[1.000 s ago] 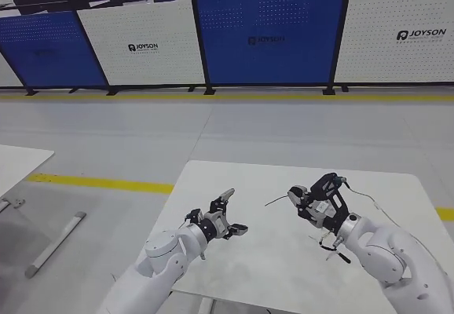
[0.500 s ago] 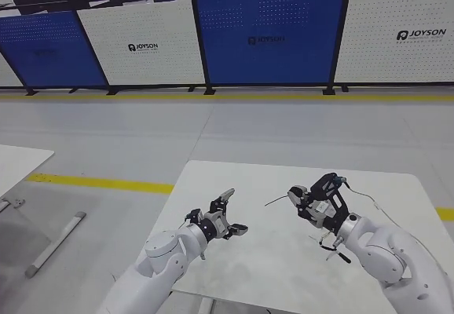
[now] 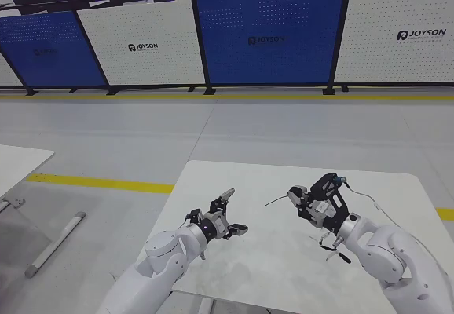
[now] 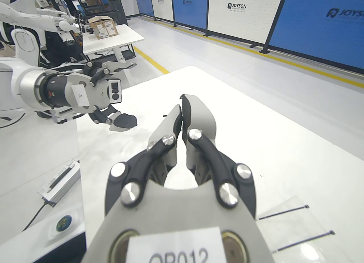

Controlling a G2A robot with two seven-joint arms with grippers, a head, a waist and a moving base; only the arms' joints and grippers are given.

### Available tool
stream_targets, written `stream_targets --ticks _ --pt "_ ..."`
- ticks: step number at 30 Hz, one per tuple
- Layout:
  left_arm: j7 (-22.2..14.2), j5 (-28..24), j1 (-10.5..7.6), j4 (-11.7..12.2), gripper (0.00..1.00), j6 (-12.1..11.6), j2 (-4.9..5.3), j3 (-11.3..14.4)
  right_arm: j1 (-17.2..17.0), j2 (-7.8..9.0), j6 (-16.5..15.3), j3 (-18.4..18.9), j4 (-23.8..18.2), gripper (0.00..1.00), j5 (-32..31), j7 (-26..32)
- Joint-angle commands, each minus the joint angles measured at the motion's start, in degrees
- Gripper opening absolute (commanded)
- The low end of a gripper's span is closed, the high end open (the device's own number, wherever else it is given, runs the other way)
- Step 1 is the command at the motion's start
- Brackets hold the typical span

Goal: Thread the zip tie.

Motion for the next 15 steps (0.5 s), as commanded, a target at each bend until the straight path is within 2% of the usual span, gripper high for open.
stream_targets --ticks 1,7,9,15 --pt "0.0 0.0 0.0 0.0 1.0 0.0 0.0 0.0 -0.34 0.02 0.0 0.1 -0.42 0.0 -0.25 -1.0" --pt "0.0 0.0 0.0 0.0 1.0 0.0 0.0 0.0 -0.73 1.66 0.0 1.43 -1.0 0.0 -4.68 -3.45" --pt "0.0 0.0 0.0 0.0 1.0 0.0 0.0 0.0 -0.44 2.36 0.0 0.9 -0.93 0.0 -2.82 -3.14" --pt "0.0 0.0 0.0 0.0 1.0 0.0 0.0 0.0 -0.44 2.36 0.0 0.9 -0.93 0.0 -2.82 -3.14"
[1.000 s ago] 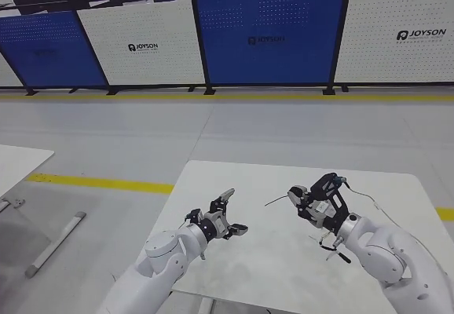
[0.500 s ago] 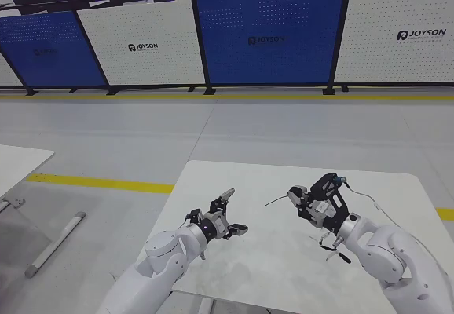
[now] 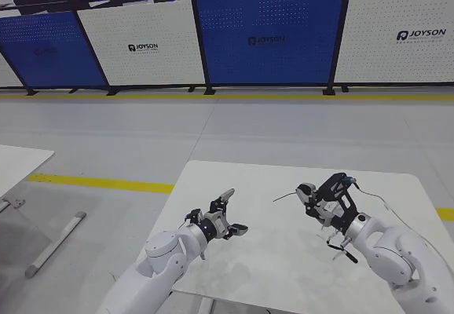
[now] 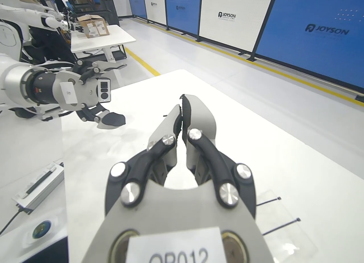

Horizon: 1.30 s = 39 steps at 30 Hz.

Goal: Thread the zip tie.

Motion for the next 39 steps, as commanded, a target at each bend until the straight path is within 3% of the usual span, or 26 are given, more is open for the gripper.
stream_targets --ticks 1,6,10,13,15,17,32,35,39 --pt "0.0 0.0 0.0 0.0 1.0 0.0 0.0 0.0 0.0 0.0 0.0 0.0 0.0 0.0 -0.06 0.0" --pt "0.0 0.0 0.0 0.0 1.0 0.0 0.0 0.0 0.0 0.0 0.0 0.0 0.0 0.0 -0.06 0.0" --pt "-0.46 -6.57 -1.11 0.27 1.0 0.0 -0.3 0.19 -0.21 -0.04 0.0 -1.2 -1.16 0.0 -2.55 -1.66" --pt "0.03 -11.6 -2.0 0.38 1.0 0.0 0.06 0.88 0.73 0.43 0.0 -3.36 -0.95 0.0 -4.78 -4.0" --pt "2.58 -14.72 -3.27 2.0 1.0 0.0 0.72 2.53 2.14 1.09 0.0 -5.43 -0.22 0.0 -6.47 -5.54" --pt "5.25 -22.06 -5.96 4.12 1.0 0.0 1.39 4.08 3.62 1.87 0.0 -6.9 1.18 0.0 -5.71 -7.97" --pt "5.9 -22.2 -6.44 4.46 1.0 -0.18 1.51 4.05 3.81 1.98 0.0 -6.98 1.34 0.0 -5.57 -8.4" --pt "5.74 -24.6 -6.76 4.18 1.0 0.0 1.37 3.99 3.66 1.88 0.0 -6.75 0.96 0.0 -6.95 -7.88" --pt "7.22 -29.08 -7.6 4.29 1.0 0.0 2.6 6.93 4.56 2.13 0.0 -8.16 -0.15 0.0 -10.09 -7.97"
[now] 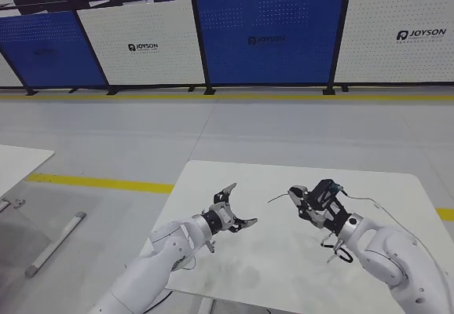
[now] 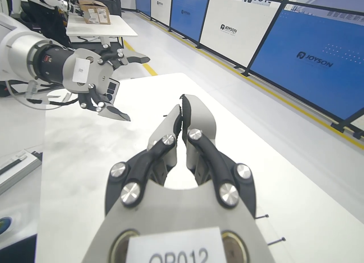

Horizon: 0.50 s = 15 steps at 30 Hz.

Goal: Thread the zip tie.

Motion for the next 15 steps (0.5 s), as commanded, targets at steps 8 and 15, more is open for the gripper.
stream_targets --ticks 8,15 --pt "4.64 -3.98 -4.06 1.68 1.0 -0.02 1.93 5.17 1.91 1.59 0.0 -2.56 1.26 0.0 -0.33 -3.72" --pt "4.64 -3.98 -4.06 1.68 1.0 -0.02 1.93 5.17 1.91 1.59 0.0 -2.56 1.26 0.0 -0.33 -3.72"
